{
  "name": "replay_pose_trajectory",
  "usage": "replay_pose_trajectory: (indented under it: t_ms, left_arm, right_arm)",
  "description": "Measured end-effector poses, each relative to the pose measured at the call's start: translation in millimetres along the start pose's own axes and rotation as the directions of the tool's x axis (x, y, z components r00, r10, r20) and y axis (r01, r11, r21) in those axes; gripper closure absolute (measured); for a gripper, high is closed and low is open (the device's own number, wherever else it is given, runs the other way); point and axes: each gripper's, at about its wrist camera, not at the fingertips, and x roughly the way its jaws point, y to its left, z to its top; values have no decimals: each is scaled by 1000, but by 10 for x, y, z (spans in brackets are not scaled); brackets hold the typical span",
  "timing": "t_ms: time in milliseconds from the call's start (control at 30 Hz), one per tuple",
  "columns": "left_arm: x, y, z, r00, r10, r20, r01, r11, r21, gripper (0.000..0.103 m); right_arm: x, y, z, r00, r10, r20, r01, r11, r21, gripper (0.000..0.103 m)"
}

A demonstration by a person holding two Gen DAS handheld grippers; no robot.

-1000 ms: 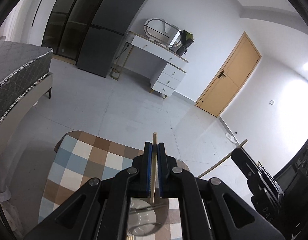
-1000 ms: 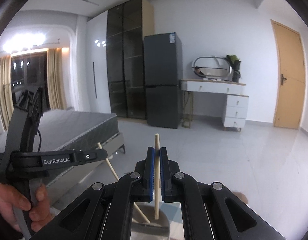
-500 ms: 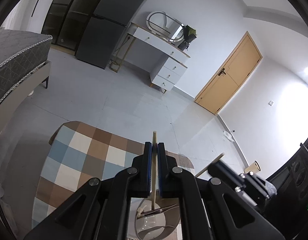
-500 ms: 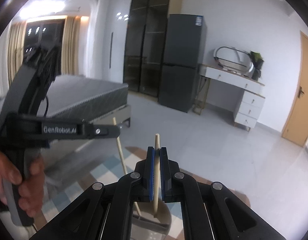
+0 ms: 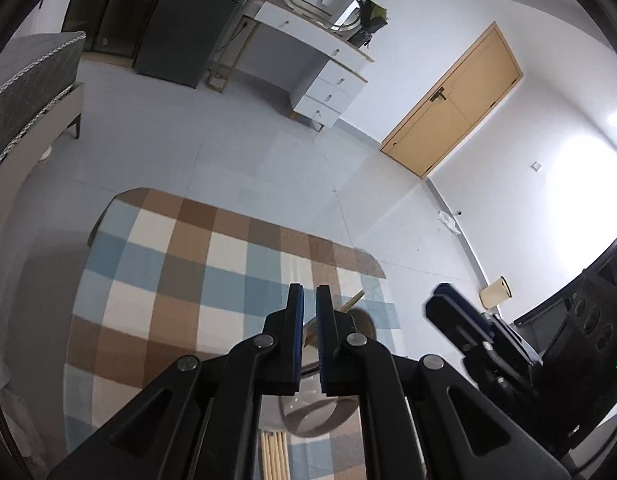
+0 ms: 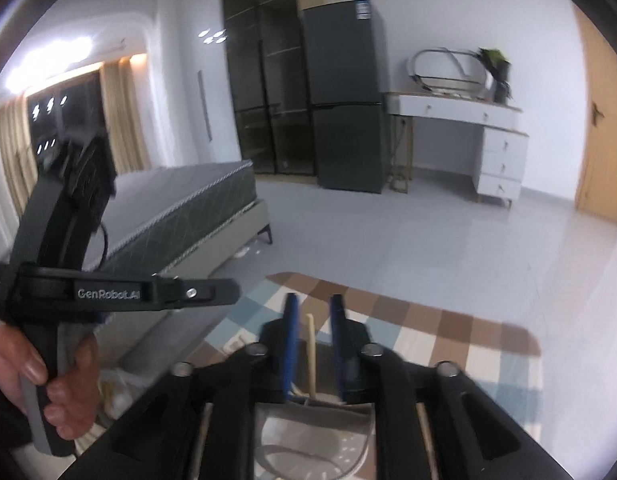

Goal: Organize utensils
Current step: 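Open both grippers to drop the chopsticks into the holder, then lower both tools toward the chopstick bundle beside the holder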

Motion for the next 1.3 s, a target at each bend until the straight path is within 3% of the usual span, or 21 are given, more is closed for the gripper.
replay_pose_trajectory:
  t_ms: [67, 133, 200, 267, 367, 500, 567, 633, 800, 967, 1167, 1300]
  left_arm:
    - [-92, -15, -32, 1000, 9, 1, -9, 1000, -1, 95]
    - [-202, -34, -78, 999, 33, 18, -33, 999, -1, 69]
    - [-335, -63, -132, 997, 54, 51, -54, 999, -3, 57]
    - [-401, -96, -179, 994, 85, 72, -86, 996, 10, 57]
    - [-513, -208, -269, 992, 100, 73, -104, 993, 49, 56]
    - [-729, -375, -403, 981, 137, 135, -150, 985, 85, 32]
    - [-845, -464, -488, 972, 159, 174, -178, 979, 99, 30]
    - [-900, -541, -557, 967, 180, 181, -204, 971, 125, 21]
    - [-1049, -714, -731, 943, 233, 238, -278, 944, 177, 15]
    - [-1143, -791, -886, 929, 247, 274, -305, 932, 193, 13]
    - [-1211, -817, -1069, 920, 254, 299, -320, 927, 198, 13]
    - [-1207, -792, -1186, 917, 255, 308, -323, 926, 194, 13]
  right_arm:
    - [-82, -53, -25, 1000, -2, 7, 2, 999, 43, 78]
    - [-176, -84, -62, 1000, -7, 8, 7, 996, 85, 73]
    - [-274, -83, -92, 1000, -28, 14, 27, 994, 104, 64]
    - [-379, -55, -106, 998, -53, 24, 50, 993, 109, 50]
    - [-575, -15, -138, 996, -70, 52, 62, 989, 133, 38]
    - [-842, 28, -196, 993, -79, 93, 62, 983, 171, 33]
    - [-980, 70, -242, 990, -84, 112, 62, 980, 187, 24]
    - [-1123, 112, -292, 988, -84, 132, 57, 978, 200, 20]
    - [-1400, 222, -405, 979, -111, 168, 78, 978, 191, 13]
    - [-1623, 337, -546, 970, -123, 209, 85, 979, 185, 11]
    - [-1841, 434, -804, 960, -131, 247, 82, 977, 199, 11]
    - [-1946, 529, -928, 951, -137, 277, 88, 980, 179, 4]
